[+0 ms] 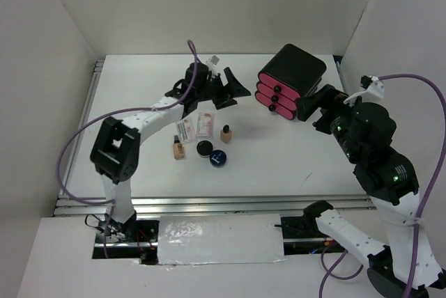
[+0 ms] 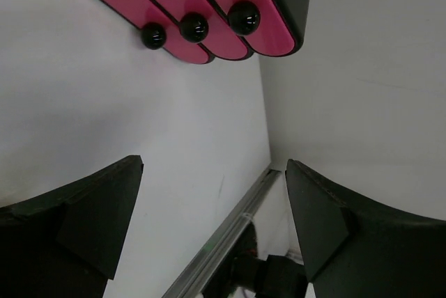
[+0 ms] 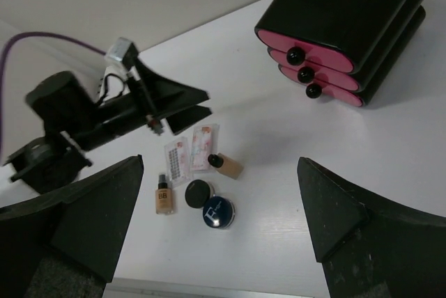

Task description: Organize the makeup

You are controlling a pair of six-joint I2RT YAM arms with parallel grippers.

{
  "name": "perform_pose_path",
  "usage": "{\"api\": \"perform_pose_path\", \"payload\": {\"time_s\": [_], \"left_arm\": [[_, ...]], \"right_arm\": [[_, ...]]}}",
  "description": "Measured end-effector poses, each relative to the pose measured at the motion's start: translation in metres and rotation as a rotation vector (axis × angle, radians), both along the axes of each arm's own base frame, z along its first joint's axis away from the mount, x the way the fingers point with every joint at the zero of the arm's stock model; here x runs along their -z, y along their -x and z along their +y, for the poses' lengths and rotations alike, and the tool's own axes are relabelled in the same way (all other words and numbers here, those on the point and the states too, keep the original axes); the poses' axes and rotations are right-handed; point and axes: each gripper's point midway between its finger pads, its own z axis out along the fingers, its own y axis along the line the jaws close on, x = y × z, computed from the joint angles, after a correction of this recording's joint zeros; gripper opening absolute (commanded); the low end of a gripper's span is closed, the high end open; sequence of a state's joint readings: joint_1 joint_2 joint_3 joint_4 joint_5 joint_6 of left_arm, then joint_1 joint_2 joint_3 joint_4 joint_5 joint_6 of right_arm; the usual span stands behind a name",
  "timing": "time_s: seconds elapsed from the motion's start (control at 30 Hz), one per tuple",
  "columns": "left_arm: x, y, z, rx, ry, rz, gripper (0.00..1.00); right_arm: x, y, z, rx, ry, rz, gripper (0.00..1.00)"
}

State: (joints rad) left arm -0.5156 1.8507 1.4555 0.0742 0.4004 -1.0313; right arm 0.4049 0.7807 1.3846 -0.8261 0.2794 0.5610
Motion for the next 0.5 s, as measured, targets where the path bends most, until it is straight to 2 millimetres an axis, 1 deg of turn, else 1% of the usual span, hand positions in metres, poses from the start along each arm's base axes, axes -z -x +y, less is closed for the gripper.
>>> {"api": "perform_pose_path", "payload": {"time_s": [0.13,0.2,0.3,0.37,0.5], "left_arm": [[0.03,-0.021,-0.044,0.044,0.073,0.027,0.94],[0.04,-0.031,-0.061,0.055,0.1,0.03,0.91],[0.046,-0.048,-0.086,0.075,0.155,0.026,0.9],[0.048,-0.057,-0.098,0.082,0.186,0.018,0.9],[0.051,-0.071,-0.11,0.087,0.233,0.021,0.88]], "right_arm": [[0.007,-0.006,0.007,-0.023,-0.003,0.029,1.0],[0.009,-0.007,0.009,-0.027,-0.002,0.035,1.0],[0.01,-0.007,0.009,-0.032,-0.001,0.04,1.0],[0.012,-0.006,0.009,-0.033,0.003,0.045,1.0],[0.014,-0.005,0.008,-0.035,0.016,0.052,1.0]]}}
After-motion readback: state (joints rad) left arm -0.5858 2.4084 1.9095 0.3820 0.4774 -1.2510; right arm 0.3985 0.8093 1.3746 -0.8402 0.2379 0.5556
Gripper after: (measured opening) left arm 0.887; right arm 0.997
